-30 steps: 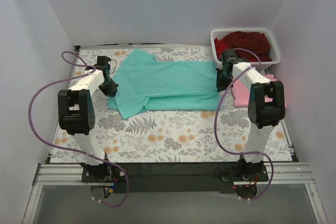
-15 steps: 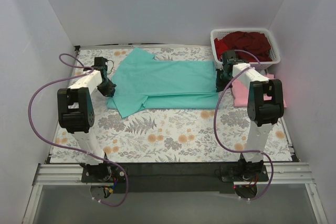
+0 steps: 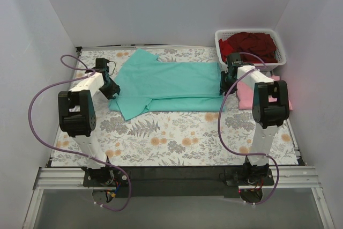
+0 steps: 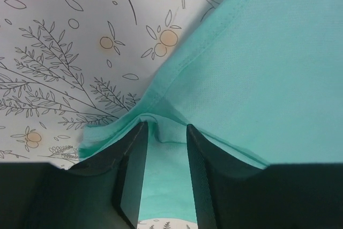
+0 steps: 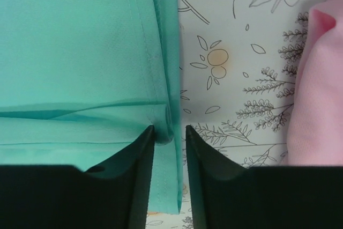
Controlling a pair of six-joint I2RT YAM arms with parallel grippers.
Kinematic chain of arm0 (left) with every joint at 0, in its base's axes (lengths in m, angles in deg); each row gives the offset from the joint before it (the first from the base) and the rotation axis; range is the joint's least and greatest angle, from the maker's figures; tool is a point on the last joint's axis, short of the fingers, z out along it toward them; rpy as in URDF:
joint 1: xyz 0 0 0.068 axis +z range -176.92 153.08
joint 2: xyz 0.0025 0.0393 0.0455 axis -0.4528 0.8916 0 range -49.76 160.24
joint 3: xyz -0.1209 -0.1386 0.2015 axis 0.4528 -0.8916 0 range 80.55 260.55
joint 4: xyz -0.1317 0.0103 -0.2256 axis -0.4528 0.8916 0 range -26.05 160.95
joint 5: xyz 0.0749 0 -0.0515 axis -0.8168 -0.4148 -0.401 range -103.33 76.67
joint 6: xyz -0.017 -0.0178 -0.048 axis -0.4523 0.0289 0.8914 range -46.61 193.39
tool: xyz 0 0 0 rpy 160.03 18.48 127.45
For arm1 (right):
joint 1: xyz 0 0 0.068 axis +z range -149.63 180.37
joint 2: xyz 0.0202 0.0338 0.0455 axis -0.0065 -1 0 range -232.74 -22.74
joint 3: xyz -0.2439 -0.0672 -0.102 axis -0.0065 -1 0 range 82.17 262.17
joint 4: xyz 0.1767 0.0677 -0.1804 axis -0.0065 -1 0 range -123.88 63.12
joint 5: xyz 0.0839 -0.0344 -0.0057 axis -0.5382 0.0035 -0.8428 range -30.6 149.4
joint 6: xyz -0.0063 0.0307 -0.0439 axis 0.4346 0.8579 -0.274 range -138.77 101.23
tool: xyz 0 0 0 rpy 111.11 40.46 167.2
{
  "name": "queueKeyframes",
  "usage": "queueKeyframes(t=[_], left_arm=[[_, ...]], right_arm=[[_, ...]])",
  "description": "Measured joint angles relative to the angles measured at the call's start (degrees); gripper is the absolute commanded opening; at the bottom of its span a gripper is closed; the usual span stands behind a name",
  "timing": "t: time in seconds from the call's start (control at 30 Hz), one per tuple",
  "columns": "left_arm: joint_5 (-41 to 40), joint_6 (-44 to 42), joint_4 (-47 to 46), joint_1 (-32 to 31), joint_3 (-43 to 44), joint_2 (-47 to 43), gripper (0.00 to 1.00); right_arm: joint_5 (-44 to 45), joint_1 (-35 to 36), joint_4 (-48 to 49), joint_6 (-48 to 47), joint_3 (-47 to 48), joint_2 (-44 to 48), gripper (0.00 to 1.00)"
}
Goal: Fold and stack the t-shirts
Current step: Fold the tshirt
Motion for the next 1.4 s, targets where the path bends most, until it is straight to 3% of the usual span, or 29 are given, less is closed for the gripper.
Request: queueKeyframes(t=[0.1,0.23,0.3,0.43,0.6,0.8,1.23,1.3,1.4], left_arm=[[0.79,-0.61,-0.17,0.13,0.00,-2.12,0.50],[1.14,-1.01,-0.66,0.22,-0.87,-8.11,0.59],[1.33,-1.03,-0.87,0.17,-2.38,-12.66,0.60],[1.27,-0.94,-1.01,-1.03,-7.98,-21.77,0.60],[1.25,-0.07,0.26,-6.56,-17.20,-28.81,0.53],[0.52,2.12,1.68,-10.78,-24.17,-29.27,0.38],[-1.77,4.44,-3.13,-11.87,-27.08,-21.14,0.34],[-1.77,4.57,-3.58,-12.00,-27.12,-20.37,0.29],[-1.79,5.18,-4.24,-12.13,-27.12,-19.87,0.00]], right_arm=[[0.15,-0.15,0.00,0.42,-0.76,2.12,0.47],[0.11,-0.22,0.15,0.85,-3.52,8.17,0.55],[-0.42,-0.20,0.15,1.07,-5.79,12.28,0.61],[-1.92,0.11,0.96,0.96,-11.58,20.17,0.64],[-3.41,0.90,0.94,0.63,-20.48,27.69,0.64],[-5.46,1.36,0.74,-0.24,-27.02,35.67,0.64],[-8.52,1.36,1.01,-1.01,-35.52,43.78,0.64],[-8.87,1.36,1.01,-1.01,-35.87,43.82,0.64],[-9.60,1.36,1.09,-1.03,-35.91,43.87,0.63]])
